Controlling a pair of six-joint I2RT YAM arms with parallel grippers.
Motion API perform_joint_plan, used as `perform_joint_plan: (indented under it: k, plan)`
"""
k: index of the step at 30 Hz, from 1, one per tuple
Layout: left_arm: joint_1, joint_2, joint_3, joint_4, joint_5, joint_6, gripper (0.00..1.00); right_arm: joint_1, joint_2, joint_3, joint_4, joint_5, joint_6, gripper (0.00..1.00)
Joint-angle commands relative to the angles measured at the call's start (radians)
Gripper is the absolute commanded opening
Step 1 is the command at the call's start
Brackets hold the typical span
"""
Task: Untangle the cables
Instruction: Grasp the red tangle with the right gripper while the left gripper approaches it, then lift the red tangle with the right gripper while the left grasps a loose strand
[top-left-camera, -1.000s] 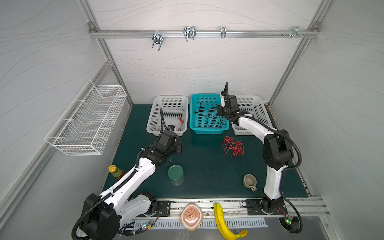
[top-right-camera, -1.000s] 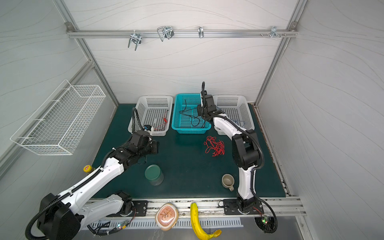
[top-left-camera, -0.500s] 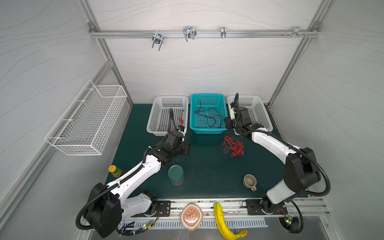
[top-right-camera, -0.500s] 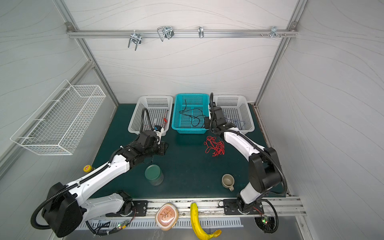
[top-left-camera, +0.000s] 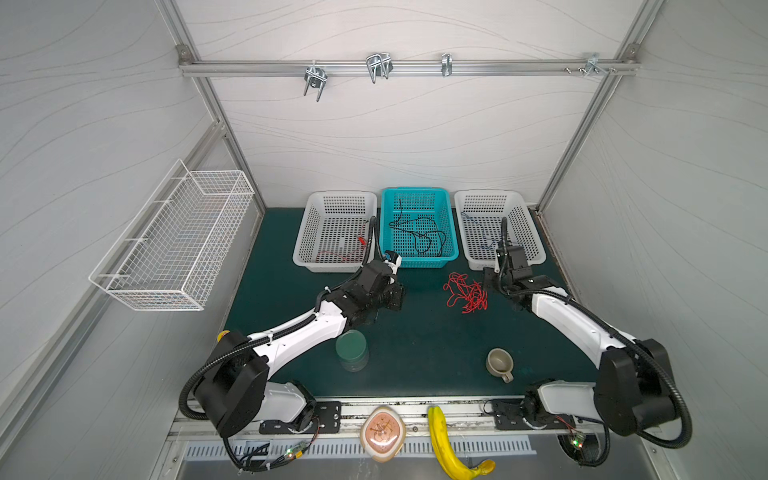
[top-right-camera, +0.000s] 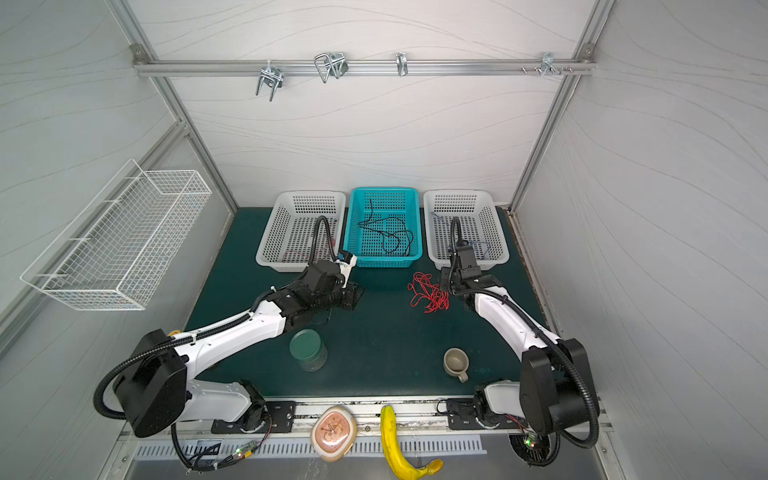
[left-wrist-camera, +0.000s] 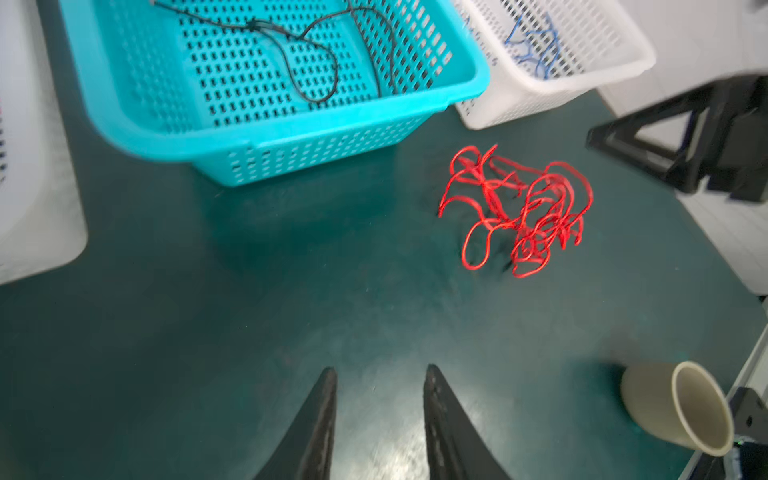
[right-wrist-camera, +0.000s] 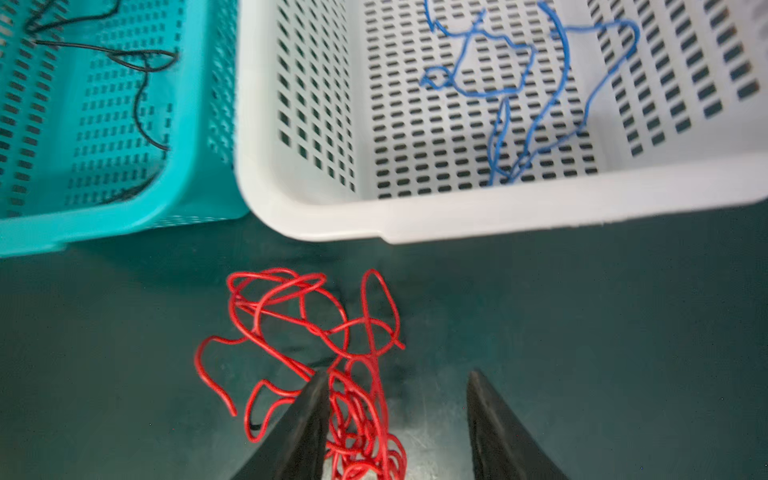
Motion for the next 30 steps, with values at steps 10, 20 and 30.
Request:
perform_joint_plan:
  k: [10, 20, 30]
  plan:
    - [-0.008, 0.049, 0.059, 0.102, -0.015, -0.037, 0.42, -0.015, 0.112, -0.004, 0.054, -0.15, 0.048, 0.29]
    - [-0.009, 0.055, 0.071, 0.078, -0.051, -0.021, 0.42, -0.002, 0.043, -0.041, 0.166, -0.254, -0.028, 0.0]
    - [-0.008, 0.051, 0.067, 0.071, -0.075, -0.009, 0.42, 0.133, -0.105, -0.064, 0.247, -0.331, -0.245, 0.0]
